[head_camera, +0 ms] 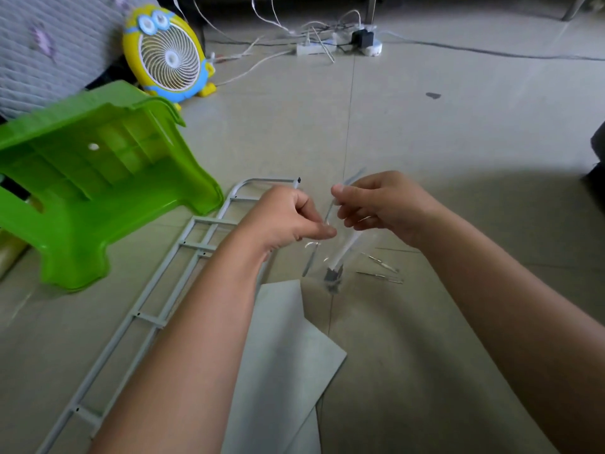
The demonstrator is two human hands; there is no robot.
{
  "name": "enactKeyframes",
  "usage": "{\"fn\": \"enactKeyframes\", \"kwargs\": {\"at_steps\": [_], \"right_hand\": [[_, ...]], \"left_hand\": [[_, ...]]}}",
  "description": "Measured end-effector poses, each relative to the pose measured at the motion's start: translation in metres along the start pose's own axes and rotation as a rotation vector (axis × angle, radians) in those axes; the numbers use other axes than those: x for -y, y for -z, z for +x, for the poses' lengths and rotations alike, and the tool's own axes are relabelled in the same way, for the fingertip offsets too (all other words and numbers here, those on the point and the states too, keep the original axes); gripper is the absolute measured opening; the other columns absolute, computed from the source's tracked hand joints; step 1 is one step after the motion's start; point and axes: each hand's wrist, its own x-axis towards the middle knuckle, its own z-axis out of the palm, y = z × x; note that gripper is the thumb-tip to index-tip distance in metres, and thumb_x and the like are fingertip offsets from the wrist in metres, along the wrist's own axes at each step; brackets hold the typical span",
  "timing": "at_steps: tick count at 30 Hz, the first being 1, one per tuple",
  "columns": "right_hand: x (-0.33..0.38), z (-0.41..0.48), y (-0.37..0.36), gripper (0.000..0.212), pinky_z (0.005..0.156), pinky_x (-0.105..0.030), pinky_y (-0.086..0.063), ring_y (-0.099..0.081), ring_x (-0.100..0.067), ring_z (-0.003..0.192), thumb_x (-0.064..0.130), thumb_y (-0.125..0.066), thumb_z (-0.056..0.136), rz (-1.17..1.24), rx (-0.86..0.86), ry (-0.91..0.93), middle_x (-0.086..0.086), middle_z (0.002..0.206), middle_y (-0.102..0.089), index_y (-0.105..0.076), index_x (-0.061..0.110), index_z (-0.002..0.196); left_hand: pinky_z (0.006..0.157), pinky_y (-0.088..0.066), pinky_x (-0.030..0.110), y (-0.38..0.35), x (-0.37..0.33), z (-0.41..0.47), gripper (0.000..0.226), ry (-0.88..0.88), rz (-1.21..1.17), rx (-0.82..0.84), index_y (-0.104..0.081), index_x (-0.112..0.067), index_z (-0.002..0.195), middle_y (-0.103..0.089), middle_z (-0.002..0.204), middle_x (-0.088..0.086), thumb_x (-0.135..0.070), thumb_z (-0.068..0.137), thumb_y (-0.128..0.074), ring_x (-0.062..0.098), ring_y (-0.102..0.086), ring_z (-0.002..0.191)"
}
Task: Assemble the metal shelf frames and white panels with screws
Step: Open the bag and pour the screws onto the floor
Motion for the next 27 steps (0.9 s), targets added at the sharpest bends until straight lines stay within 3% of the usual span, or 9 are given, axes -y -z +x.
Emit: {"fn": "enactKeyframes", "kwargs": {"at_steps": [4, 9, 13, 17, 20, 22, 24, 27], "right_hand": [[-0.003, 0.000, 0.000, 0.010, 0.052, -0.017, -0.050, -0.056, -0.011, 0.049, 0.010, -0.065, 0.083, 0.061, -0.046, -0.014, -0.003, 0.060, -0.060, -0.062, 0.006, 0.074], [-0.006, 0.002, 0.003, 0.022, 0.051, -0.018, -0.049, -0.054, -0.006, 0.042, 0.009, -0.058, 0.088, 0.067, -0.060, -0.007, -0.005, 0.058, -0.051, -0.054, 0.009, 0.067], [-0.011, 0.006, -0.013, 0.026, 0.062, -0.028, -0.048, -0.056, -0.008, 0.046, 0.008, -0.054, 0.090, -0.080, -0.219, 0.046, -0.003, 0.053, -0.050, -0.050, 0.010, 0.064], [-0.012, 0.006, -0.021, 0.024, 0.050, -0.022, -0.043, -0.054, -0.009, 0.044, 0.014, -0.053, 0.091, 0.073, -0.179, -0.088, -0.003, 0.060, -0.049, -0.051, 0.011, 0.068], [-0.014, 0.004, -0.027, 0.026, 0.046, -0.020, -0.035, -0.052, -0.011, 0.049, 0.029, -0.051, 0.093, -0.089, -0.066, -0.111, 0.000, 0.066, -0.053, -0.055, 0.013, 0.073], [-0.015, 0.004, -0.030, 0.028, 0.045, -0.019, -0.033, -0.049, -0.007, 0.043, 0.024, -0.048, 0.095, -0.117, -0.043, -0.075, 0.000, 0.063, -0.052, -0.055, 0.012, 0.070], [-0.015, 0.004, -0.033, 0.031, 0.045, -0.020, -0.032, -0.043, -0.004, 0.035, 0.018, -0.048, 0.095, -0.083, -0.059, -0.062, -0.001, 0.056, -0.048, -0.054, 0.010, 0.065], [-0.012, 0.006, -0.037, 0.033, 0.046, -0.022, -0.030, -0.038, -0.008, 0.034, 0.013, -0.050, 0.093, -0.093, -0.086, -0.080, -0.003, 0.051, -0.042, -0.051, 0.007, 0.060]], "left_hand": [[0.042, -0.033, 0.011, -0.005, 0.001, 0.000, 0.038, 0.006, -0.014, -0.007, -0.047, -0.013, 0.050, -0.044, 0.033, -0.014, -0.004, 0.066, -0.079, -0.004, -0.038, 0.035], [0.035, -0.027, 0.013, -0.001, 0.005, 0.003, 0.040, 0.112, -0.300, -0.218, -0.038, -0.014, 0.054, -0.040, 0.039, -0.007, -0.011, 0.080, -0.069, -0.001, -0.031, 0.029], [0.039, -0.032, 0.011, -0.003, 0.005, 0.007, 0.031, 0.108, -0.171, -0.313, -0.046, -0.013, 0.059, -0.042, 0.053, -0.003, -0.007, 0.082, -0.067, -0.002, -0.038, 0.036], [0.054, -0.034, 0.020, -0.005, 0.002, 0.005, 0.009, 0.058, 0.050, -0.228, -0.066, -0.009, 0.080, -0.048, 0.057, -0.003, -0.013, 0.087, -0.062, 0.004, -0.039, 0.047], [0.044, -0.032, 0.016, -0.004, 0.001, 0.003, 0.022, 0.066, 0.037, -0.205, -0.062, -0.014, 0.065, -0.044, 0.049, -0.003, -0.014, 0.087, -0.061, 0.001, -0.036, 0.034], [0.039, -0.031, 0.014, -0.003, 0.001, 0.004, 0.028, 0.107, -0.001, -0.234, -0.056, -0.018, 0.059, -0.042, 0.045, -0.005, -0.013, 0.087, -0.062, 0.001, -0.038, 0.035], [0.045, -0.031, 0.017, -0.001, 0.005, 0.005, 0.029, 0.155, -0.042, -0.290, -0.054, -0.017, 0.059, -0.044, 0.048, -0.002, -0.012, 0.086, -0.063, 0.008, -0.040, 0.042], [0.047, -0.031, 0.019, -0.001, 0.010, 0.005, 0.027, 0.227, -0.104, -0.331, -0.054, -0.016, 0.060, -0.049, 0.055, 0.001, -0.011, 0.084, -0.066, 0.012, -0.040, 0.045]]}}
